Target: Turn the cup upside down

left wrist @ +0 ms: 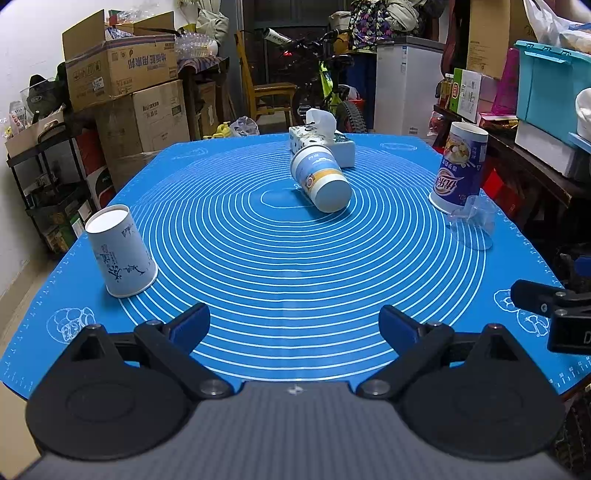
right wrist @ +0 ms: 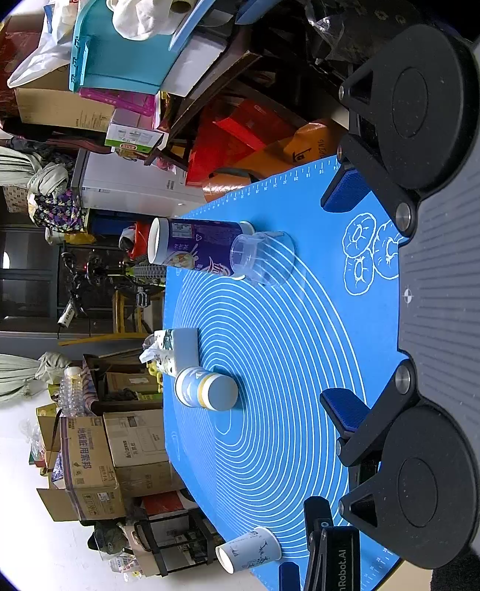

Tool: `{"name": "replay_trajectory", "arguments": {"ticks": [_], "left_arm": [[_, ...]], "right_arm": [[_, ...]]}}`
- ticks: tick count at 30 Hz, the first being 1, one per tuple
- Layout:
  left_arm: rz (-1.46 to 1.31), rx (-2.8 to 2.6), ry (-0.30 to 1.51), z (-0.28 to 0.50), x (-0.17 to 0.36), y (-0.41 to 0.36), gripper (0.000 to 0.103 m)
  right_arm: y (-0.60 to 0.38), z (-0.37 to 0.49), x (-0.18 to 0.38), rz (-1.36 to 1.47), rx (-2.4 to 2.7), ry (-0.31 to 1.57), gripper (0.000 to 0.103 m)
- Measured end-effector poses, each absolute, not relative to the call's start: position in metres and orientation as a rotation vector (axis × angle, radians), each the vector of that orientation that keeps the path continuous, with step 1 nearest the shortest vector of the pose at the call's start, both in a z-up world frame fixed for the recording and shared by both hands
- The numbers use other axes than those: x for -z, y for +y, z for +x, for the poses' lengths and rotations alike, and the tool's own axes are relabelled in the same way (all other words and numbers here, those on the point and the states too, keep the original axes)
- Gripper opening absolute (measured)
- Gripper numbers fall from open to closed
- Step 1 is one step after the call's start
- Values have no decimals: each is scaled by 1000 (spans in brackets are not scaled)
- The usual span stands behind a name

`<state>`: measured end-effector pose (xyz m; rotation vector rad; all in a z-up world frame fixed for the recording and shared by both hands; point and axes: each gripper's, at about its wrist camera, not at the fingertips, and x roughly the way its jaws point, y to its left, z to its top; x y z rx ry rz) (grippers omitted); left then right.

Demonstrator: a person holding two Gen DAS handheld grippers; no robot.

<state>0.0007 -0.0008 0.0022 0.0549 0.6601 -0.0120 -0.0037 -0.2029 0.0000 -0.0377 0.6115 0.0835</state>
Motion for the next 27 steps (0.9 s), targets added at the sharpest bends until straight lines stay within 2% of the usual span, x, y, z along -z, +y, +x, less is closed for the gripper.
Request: {"name": "replay_trajectory", "arguments": {"ticks": [9,14,27], "left_arm": [[59,12,660,11,0,0,97],[60,16,635,32,-6,-8,97],[67,-7,592,147,6,-30,97]], "right_arm": [[-205,5,9,-23,-88,599,101],[-209,24,-4,-14,-75,558,101],[-225,107,-13,23,-22,497,101]]}}
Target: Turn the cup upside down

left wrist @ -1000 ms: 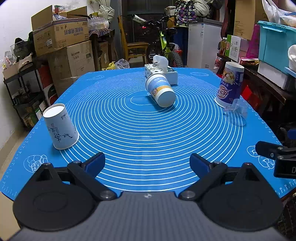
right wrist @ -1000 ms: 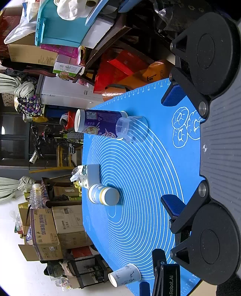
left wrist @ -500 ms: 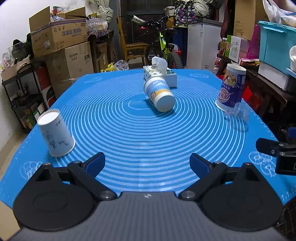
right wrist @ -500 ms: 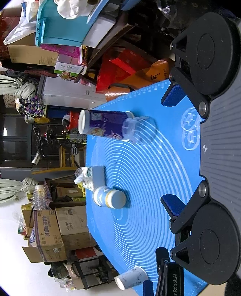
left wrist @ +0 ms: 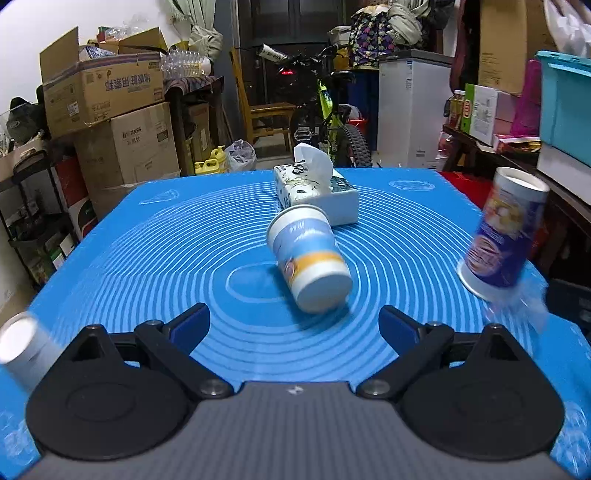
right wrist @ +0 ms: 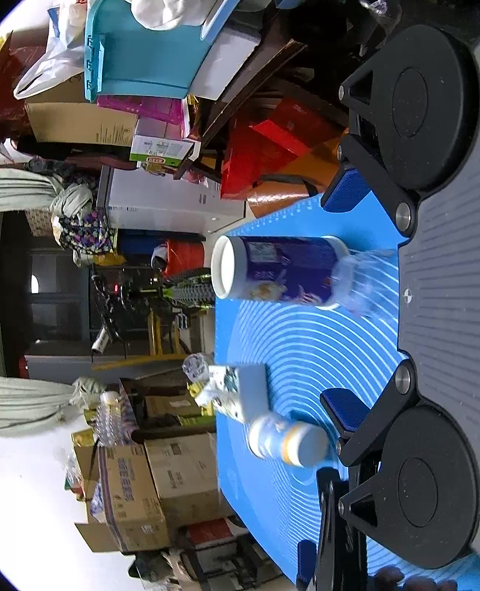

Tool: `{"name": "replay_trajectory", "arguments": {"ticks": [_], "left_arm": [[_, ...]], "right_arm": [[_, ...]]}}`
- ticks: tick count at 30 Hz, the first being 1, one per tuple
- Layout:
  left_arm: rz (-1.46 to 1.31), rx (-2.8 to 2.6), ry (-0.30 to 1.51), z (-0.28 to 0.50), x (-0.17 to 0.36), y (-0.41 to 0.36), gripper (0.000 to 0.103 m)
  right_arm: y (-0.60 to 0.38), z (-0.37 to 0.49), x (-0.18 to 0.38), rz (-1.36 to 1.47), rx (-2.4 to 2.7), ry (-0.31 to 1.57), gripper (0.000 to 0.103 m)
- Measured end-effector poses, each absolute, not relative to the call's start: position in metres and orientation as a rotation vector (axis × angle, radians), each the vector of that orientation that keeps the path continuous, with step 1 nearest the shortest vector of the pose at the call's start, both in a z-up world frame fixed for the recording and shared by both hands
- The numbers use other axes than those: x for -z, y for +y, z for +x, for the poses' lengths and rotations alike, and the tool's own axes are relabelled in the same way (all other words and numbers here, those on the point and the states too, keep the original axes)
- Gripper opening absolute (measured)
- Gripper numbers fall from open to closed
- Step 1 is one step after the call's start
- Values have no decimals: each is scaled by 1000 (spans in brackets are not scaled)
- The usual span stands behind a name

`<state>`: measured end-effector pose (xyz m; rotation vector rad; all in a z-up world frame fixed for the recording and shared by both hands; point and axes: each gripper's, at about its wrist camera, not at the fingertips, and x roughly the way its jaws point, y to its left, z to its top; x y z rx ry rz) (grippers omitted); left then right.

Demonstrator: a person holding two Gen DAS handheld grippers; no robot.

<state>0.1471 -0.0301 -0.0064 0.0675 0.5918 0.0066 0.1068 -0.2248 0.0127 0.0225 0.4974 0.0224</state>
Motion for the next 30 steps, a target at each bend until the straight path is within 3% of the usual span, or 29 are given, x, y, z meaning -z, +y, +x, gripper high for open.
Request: {"name": "replay_trajectory", "arguments": {"ticks": [10,14,15,21,30], "left_arm": [[61,-48,614,222,34,-41,94],[66,-34,665,234,40,-40,66],[51,-30,674,234,40,-37,64],[16,5,672,209,22,-30,64],[65,100,679,107,2,-32,64]], "right_arm": [[-239,134,7,37,3,526,101],[-242,132,13,27,7,537,101],[-242,131,14,23,9,537,101],[-241,120,11,3,5,543,101],[-236,78,2,-17,-20,553,101]]}}
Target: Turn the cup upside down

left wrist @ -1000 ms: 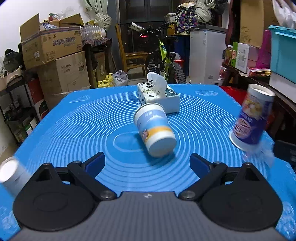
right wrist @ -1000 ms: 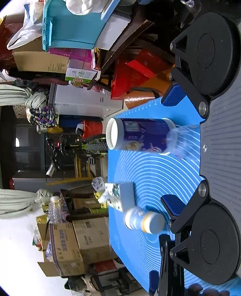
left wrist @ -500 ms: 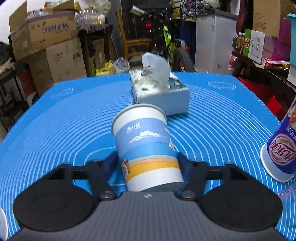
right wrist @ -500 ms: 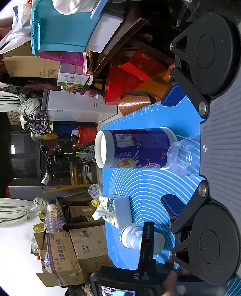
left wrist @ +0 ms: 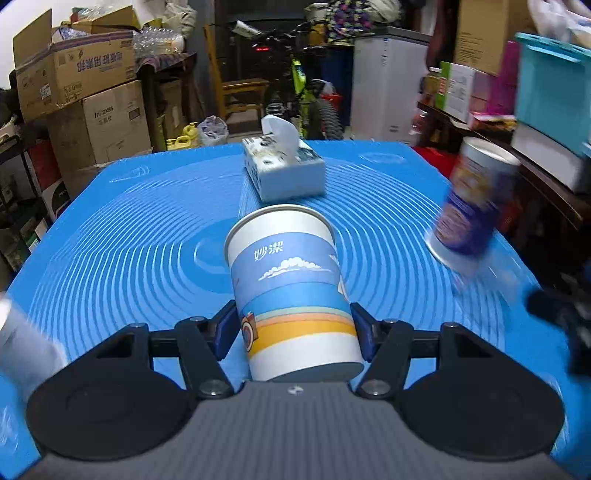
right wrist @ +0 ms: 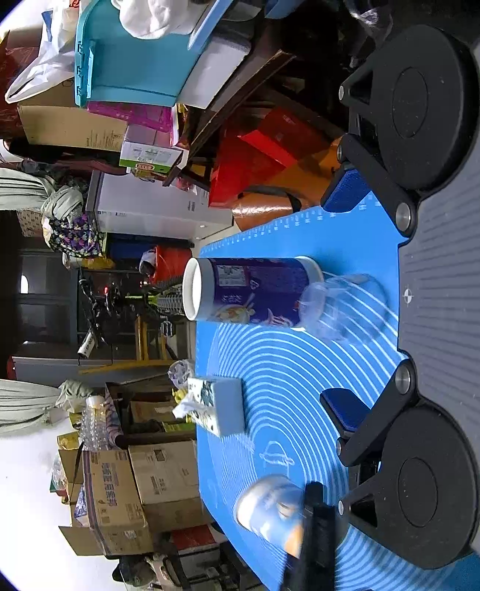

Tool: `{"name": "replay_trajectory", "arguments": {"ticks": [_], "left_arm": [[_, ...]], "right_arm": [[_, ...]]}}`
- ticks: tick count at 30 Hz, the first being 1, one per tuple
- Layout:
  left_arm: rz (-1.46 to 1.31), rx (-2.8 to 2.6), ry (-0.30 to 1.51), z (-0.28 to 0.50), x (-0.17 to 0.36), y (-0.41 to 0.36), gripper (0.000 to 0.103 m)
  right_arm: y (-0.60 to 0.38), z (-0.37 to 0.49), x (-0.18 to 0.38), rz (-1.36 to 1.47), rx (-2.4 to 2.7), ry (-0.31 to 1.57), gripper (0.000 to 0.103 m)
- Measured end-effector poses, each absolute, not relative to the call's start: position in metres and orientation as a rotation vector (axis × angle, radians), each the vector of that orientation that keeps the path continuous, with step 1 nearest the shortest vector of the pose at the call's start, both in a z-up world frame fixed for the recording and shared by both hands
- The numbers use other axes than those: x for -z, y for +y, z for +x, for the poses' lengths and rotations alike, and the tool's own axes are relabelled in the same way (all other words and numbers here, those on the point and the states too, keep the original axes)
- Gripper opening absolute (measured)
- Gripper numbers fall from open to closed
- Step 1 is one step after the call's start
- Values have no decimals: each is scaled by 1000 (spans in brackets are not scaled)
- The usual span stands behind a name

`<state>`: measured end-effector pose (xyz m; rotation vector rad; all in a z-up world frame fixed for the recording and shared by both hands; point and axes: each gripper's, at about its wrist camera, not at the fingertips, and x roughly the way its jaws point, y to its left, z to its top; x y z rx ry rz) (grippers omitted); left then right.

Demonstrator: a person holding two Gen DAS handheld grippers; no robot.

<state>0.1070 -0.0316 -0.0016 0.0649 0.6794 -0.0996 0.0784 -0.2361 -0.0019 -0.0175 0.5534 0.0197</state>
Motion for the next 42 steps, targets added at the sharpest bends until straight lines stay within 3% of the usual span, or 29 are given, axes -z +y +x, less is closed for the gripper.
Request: {"name": "replay_trajectory", "arguments": {"ticks": [6,18,19,21,22,37,42], "left_arm": [[113,124,663,62,17,-36,64],[66,111,731,60,38,-36,65],[67,107,732,60,39,-36,67],[65,94,732,58,39,-35,85],[58,94,723,57,38,-34,86],[26,101,719,47,28,-26,87],[11,94,676,26,7,-15,98]], "right_arm": [[-233,53,4,-14,-35,585,101],[-227,33,15,-37,-52,639,101],[-227,33,16,-39,-52,640,101],[-228,33,16,-41,-53,643,101],[-228,32,16,-40,-54,643,101],[-220,31,7,-107,-73,630,101],[-195,32,-16,-377,-110,574,101]]}}
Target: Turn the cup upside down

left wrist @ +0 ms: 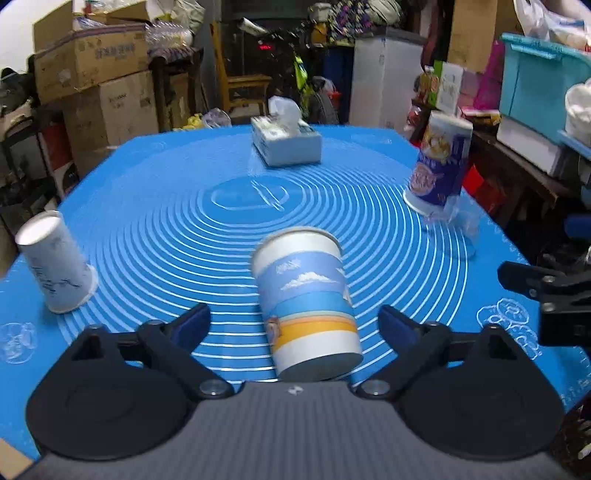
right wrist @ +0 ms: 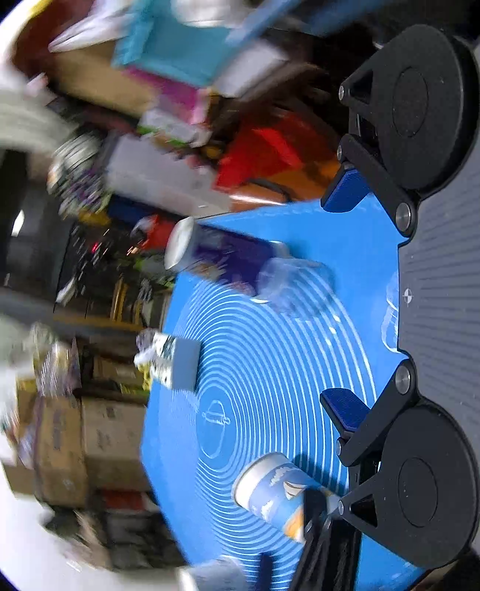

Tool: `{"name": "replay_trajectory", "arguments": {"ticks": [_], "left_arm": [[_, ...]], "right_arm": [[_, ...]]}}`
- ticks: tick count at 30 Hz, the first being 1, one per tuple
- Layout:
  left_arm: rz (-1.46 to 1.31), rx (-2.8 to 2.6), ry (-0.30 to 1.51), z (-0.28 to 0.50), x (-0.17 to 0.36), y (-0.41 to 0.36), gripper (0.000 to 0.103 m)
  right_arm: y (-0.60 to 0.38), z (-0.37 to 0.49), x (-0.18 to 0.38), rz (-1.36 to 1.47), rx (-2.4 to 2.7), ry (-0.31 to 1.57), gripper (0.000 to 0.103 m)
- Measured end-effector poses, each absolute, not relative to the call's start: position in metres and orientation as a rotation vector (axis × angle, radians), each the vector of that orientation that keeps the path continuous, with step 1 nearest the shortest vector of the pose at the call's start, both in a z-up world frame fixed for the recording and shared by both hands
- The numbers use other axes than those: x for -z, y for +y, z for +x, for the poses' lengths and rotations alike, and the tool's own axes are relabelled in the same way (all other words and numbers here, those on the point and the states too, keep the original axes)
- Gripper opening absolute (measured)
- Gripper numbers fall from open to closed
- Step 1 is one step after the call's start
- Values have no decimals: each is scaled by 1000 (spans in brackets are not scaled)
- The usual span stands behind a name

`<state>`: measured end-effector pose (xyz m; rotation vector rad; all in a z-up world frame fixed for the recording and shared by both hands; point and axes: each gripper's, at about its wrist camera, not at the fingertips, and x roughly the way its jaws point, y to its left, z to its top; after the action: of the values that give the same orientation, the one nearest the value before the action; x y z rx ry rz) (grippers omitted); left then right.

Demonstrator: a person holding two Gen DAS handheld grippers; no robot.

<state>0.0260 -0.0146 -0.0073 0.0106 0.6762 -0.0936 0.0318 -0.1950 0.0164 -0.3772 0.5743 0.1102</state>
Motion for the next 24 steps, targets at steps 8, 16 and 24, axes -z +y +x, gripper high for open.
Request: {"name": "replay_trajectory", "arguments": {"ticks": [8,16,24], "left_arm": [[49,39,633,5,-13,15,98],[36,-70,629,-5,-6,50,98],[13,-112,621,-6,4,73,98]], "right_arm": [[-104,18,-27,-1156,-233,395,101],[-36,-8,33,-1935,-421,239,101],[-35,-20,86,-2494,-630,88,101]]}}
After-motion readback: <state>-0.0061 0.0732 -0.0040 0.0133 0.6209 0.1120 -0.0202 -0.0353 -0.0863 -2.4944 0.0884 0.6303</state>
